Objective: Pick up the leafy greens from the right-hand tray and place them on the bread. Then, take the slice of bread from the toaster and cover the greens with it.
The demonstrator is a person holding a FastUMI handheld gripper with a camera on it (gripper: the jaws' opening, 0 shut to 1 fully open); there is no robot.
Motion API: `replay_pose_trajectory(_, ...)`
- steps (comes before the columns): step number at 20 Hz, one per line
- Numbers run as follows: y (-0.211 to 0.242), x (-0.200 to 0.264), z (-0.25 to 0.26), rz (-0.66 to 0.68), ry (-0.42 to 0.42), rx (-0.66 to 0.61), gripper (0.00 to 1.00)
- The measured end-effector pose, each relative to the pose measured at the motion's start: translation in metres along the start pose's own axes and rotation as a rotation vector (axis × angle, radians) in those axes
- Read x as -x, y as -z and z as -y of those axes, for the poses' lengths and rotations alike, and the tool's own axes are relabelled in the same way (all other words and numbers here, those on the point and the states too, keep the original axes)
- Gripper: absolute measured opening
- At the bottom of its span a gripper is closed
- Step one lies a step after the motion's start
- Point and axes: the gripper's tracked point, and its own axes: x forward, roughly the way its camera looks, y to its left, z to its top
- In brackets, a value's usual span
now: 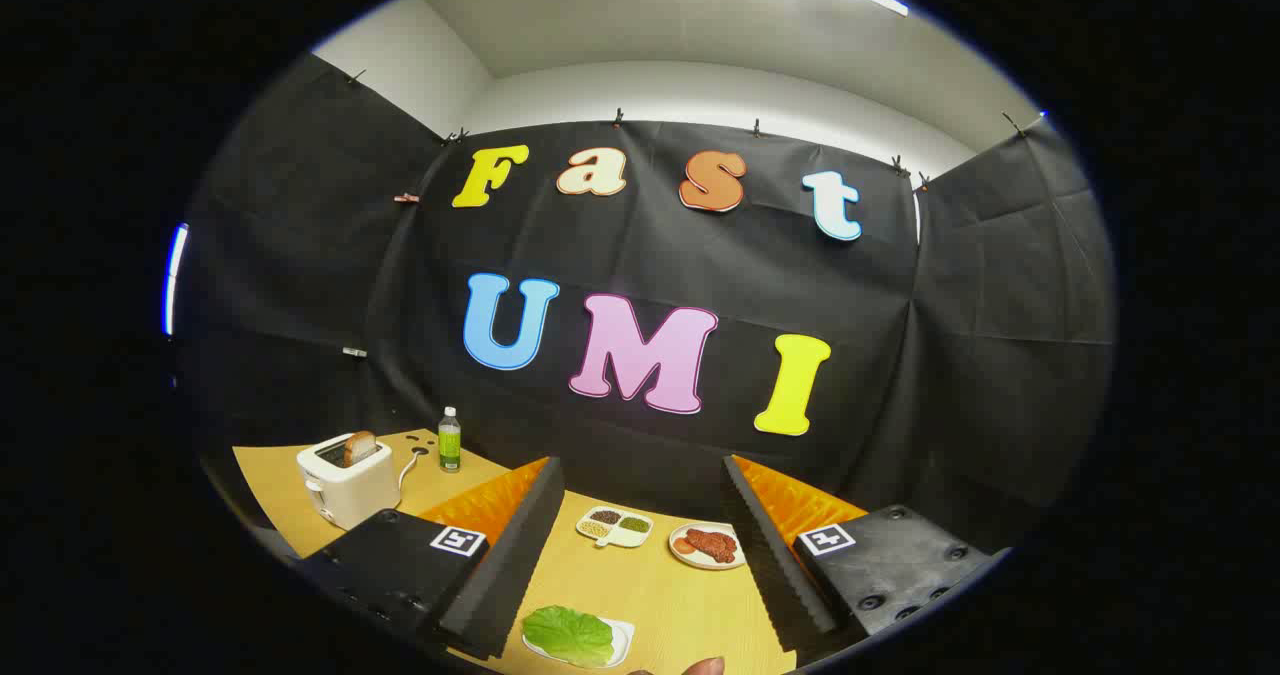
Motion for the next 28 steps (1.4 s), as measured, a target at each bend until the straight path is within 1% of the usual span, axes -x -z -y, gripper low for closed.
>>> replay_pose_trajectory(11, -0.002, -0.003, -0.006, 0.011, -0.025, 0.027, 0.97)
replay_pose_trajectory(18, 0.000, -0.012, -0.012, 0.007, -0.052, 0.021, 0.97)
replay_pose_trajectory(21, 0.008, -0.018, -0.021, -0.019, -0.103, -0.008, 0.97)
replay_pose_trajectory(24, 0.032, -0.026, -0.020, -0.092, -0.155, -0.029, 0.97)
replay_pose_trajectory(26, 0.058, -0.031, -0.025, -0.164, -0.206, -0.034, 0.97)
replay_pose_trajectory(28, 0.092, -0.033, -0.032, -0.252, -0.264, -0.009, 0.97)
